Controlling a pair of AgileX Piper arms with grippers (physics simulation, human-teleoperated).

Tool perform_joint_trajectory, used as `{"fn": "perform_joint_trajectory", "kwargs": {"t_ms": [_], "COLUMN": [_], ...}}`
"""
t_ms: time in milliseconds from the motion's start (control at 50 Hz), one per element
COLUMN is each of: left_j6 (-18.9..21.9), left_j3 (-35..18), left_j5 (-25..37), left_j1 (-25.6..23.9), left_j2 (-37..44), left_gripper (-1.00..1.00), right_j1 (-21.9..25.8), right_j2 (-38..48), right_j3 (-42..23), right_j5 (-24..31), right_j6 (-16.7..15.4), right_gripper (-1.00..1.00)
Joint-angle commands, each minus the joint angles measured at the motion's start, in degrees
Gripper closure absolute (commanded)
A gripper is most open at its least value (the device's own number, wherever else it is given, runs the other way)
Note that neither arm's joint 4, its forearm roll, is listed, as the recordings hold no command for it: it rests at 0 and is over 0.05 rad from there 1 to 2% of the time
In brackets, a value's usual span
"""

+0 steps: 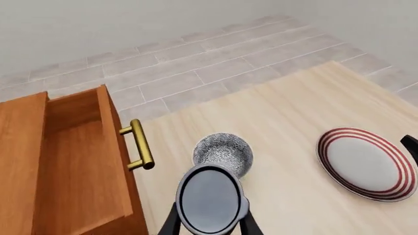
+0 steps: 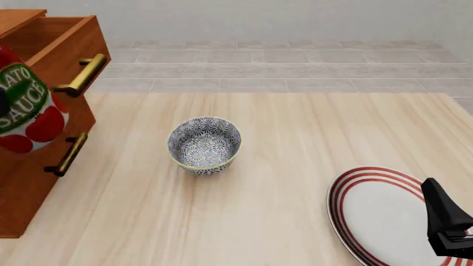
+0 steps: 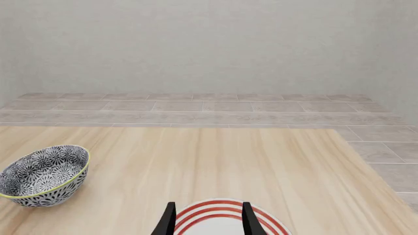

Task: Put the ketchup in the top drawer of the cabinet.

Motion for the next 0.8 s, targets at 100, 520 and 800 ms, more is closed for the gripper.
{"fn": "perform_joint_trajectory", "kwargs": {"t_ms": [100,520,800], "left_j6": [3.36,8.12,8.75], "left_j3": [-9.04,-16.42,-20.3], "left_j5": [5.29,7.04,6.12], "left_j1": [5.21,12.54,17.77], "left_j2": [4.37,10.31,15.95], "left_gripper": [1.0,1.0,1.0], "right_j1": [0.0,0.0,0.0], "right_j2": [0.0,0.0,0.0], "right_j3": [0.0,0.0,0.0], "right_j5": [0.0,0.0,0.0], "right_j6": [0.0,0.0,0.0], "right_gripper": [-1.0,-1.0,-1.0]}}
